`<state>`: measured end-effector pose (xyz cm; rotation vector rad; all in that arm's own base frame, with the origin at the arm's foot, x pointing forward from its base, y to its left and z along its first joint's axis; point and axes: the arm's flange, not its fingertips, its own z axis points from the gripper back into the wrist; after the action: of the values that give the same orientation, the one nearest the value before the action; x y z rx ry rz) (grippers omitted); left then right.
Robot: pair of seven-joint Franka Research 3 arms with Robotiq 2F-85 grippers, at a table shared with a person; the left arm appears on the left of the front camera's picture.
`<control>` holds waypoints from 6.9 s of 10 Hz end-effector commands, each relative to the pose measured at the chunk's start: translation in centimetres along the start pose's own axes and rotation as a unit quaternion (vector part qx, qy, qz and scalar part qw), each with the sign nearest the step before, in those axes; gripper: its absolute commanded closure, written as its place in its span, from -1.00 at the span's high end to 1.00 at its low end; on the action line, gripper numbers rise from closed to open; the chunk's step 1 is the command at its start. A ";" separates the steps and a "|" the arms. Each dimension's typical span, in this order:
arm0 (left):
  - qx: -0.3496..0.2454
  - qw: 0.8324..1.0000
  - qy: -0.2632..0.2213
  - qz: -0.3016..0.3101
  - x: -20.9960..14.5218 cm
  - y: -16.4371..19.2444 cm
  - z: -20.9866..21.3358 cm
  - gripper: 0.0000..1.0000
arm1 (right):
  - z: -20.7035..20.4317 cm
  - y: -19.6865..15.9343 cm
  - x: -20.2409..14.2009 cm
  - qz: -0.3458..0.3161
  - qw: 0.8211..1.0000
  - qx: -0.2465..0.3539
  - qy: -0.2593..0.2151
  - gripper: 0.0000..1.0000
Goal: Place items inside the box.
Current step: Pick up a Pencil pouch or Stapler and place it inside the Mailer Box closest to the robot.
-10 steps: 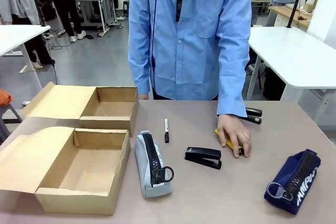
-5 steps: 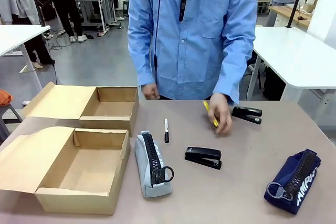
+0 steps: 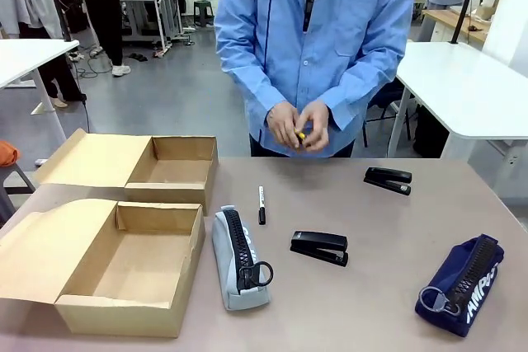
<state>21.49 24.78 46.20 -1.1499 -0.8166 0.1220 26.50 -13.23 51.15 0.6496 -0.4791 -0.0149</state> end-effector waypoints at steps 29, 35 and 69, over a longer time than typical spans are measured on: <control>-0.010 1.000 -0.009 -0.012 0.2 -0.2 0.1 1.00 | -49.6 38.5 -7.5 0.189 0.880 -0.270 0.341 -0.17; -0.010 1.000 -0.009 -0.012 0.2 -0.2 0.1 1.00 | -49.0 38.3 -7.5 0.189 0.888 -0.276 0.315 -1.00; -0.010 1.000 -0.009 -0.012 0.2 -0.2 0.1 1.00 | -44.0 56.2 -13.2 -0.022 0.953 -0.195 0.232 -0.79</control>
<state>21.52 24.97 46.39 -1.1524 -0.8241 0.1213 25.86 57.29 48.60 0.2416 0.0048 -0.0230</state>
